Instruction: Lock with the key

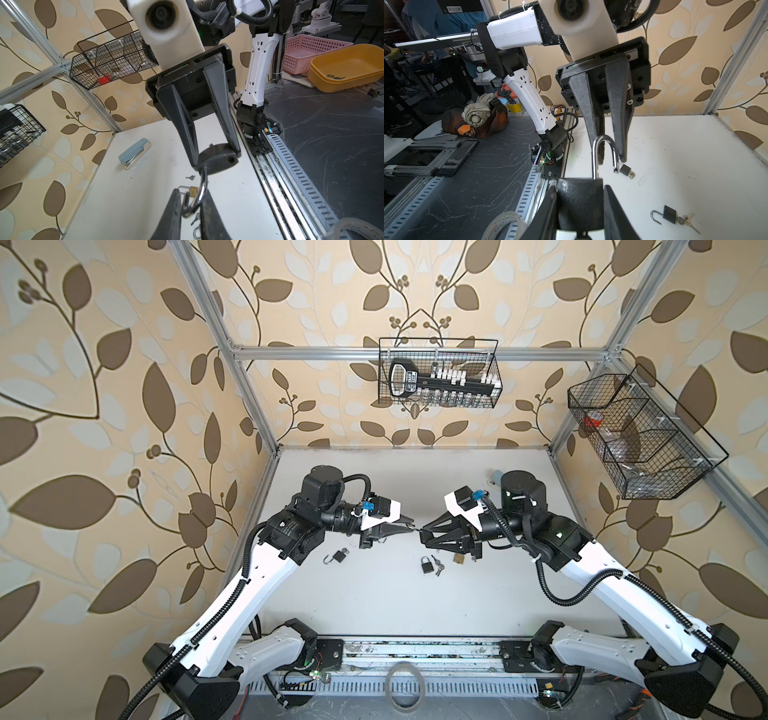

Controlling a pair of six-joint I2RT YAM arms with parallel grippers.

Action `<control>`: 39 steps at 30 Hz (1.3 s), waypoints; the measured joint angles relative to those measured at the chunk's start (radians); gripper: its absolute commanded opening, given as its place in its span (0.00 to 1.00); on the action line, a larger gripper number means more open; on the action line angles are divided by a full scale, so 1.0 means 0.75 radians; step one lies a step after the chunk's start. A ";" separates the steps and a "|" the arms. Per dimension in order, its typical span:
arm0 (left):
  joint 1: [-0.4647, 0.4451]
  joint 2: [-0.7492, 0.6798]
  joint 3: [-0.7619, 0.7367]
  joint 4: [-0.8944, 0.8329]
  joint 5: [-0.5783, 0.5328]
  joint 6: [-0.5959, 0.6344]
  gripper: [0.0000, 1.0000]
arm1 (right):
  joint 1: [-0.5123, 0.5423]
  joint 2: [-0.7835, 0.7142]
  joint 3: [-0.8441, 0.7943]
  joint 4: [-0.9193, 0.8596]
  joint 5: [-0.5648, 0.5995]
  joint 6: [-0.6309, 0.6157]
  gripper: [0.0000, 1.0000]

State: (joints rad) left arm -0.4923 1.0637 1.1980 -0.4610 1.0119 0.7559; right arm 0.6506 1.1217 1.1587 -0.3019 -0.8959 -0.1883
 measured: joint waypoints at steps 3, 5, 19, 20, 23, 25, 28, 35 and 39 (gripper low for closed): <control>0.000 0.000 0.000 0.000 0.005 -0.001 0.23 | 0.002 0.000 0.000 -0.001 0.058 0.006 0.00; 0.000 0.002 0.000 0.000 0.010 -0.007 0.29 | 0.002 0.000 0.000 -0.001 0.091 0.007 0.00; 0.001 0.033 0.016 0.001 0.003 -0.004 0.18 | 0.005 -0.006 0.000 -0.003 0.149 0.007 0.00; 0.001 0.033 0.017 0.001 0.002 -0.004 0.18 | 0.005 -0.008 0.000 -0.003 0.153 0.006 0.00; 0.001 0.034 0.017 0.001 -0.001 -0.006 0.17 | 0.006 -0.019 0.000 -0.003 0.166 0.006 0.00; 0.001 0.033 0.017 0.002 -0.004 -0.007 0.16 | 0.008 -0.028 0.000 -0.003 0.178 0.006 0.00; 0.001 0.033 0.017 0.002 -0.009 -0.011 0.13 | 0.009 -0.041 0.000 -0.002 0.190 0.005 0.00; 0.001 0.033 0.017 0.011 -0.031 -0.034 0.00 | 0.011 -0.044 0.000 -0.002 0.199 -0.003 0.00; 0.001 0.033 0.017 0.022 -0.038 -0.083 0.00 | 0.011 -0.044 0.000 0.002 0.214 -0.016 0.00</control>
State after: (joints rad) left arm -0.4919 1.0885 1.2106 -0.4442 0.9833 0.6933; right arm 0.6590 1.0885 1.1587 -0.3008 -0.7357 -0.2005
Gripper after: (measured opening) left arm 0.061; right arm 0.313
